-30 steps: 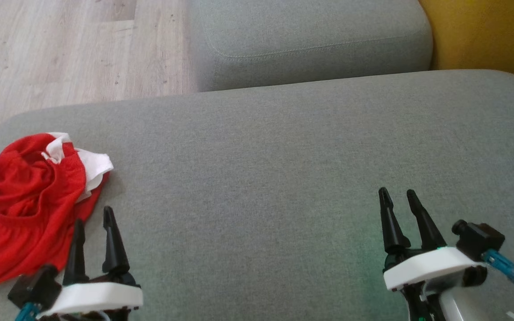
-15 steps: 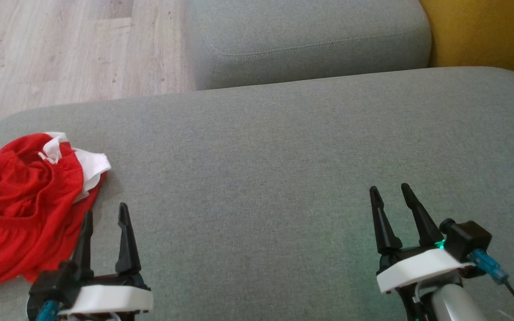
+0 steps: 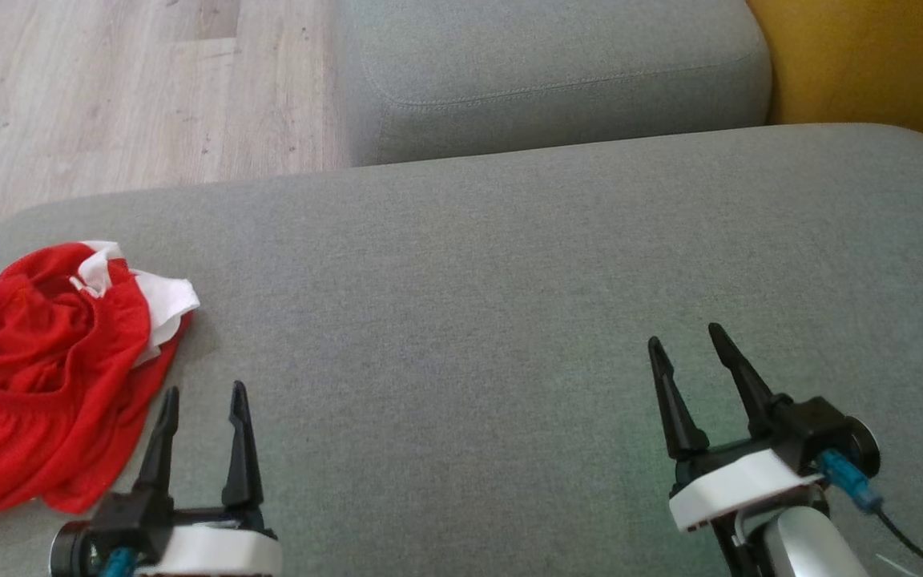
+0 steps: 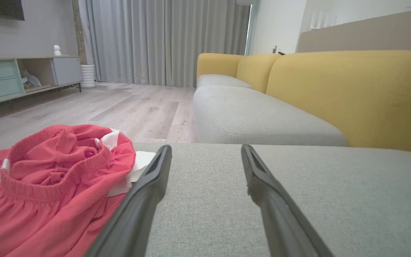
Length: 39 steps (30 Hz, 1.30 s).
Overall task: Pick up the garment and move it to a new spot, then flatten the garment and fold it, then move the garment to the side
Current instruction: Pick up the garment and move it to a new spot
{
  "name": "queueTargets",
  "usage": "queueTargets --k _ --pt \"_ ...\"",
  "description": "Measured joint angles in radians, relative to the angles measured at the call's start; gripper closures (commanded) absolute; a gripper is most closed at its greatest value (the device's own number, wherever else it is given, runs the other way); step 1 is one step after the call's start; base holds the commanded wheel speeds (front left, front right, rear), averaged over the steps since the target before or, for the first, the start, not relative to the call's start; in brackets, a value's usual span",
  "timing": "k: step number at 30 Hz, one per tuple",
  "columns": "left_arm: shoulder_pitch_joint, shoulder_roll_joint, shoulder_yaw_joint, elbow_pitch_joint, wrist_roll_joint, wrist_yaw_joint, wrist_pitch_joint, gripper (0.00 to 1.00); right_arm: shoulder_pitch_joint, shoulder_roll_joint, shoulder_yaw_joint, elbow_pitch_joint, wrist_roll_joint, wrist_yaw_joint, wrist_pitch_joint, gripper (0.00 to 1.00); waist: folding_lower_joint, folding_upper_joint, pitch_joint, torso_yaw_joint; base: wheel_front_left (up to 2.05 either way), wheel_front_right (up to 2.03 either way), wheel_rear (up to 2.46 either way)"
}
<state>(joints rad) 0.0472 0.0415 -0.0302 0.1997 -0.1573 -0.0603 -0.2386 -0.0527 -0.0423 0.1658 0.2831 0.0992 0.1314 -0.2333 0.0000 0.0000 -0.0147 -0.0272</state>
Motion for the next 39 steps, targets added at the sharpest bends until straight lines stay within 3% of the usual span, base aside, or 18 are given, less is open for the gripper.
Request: queueTargets --k 5,22,31,39 --pt "0.0 0.0 0.0 0.015 0.061 0.018 -0.011 0.0 0.0 -0.001 -0.006 0.008 -0.061 0.0 -0.015 0.0 0.0 0.0 -0.003 0.001 0.0 0.0 0.0" --pt "-0.002 0.0 0.003 0.03 0.058 0.024 -0.014 0.0 0.002 -0.001 -0.017 0.021 -0.065 0.0 -0.015 0.0 0.0 0.0 -0.009 0.018 0.0 0.0 0.0" --pt "-0.001 0.0 0.018 0.016 0.048 0.027 -0.014 0.0 0.004 -0.001 -0.009 0.027 -0.065 0.0 -0.015 0.0 0.0 0.0 -0.015 0.097 0.0 0.0 0.0" --pt "0.006 0.0 0.041 0.002 0.043 0.036 -0.014 0.0 0.01 -0.002 0.007 0.021 -0.063 0.0 -0.017 0.0 0.0 0.0 -0.023 0.226 0.0 0.0 0.0"
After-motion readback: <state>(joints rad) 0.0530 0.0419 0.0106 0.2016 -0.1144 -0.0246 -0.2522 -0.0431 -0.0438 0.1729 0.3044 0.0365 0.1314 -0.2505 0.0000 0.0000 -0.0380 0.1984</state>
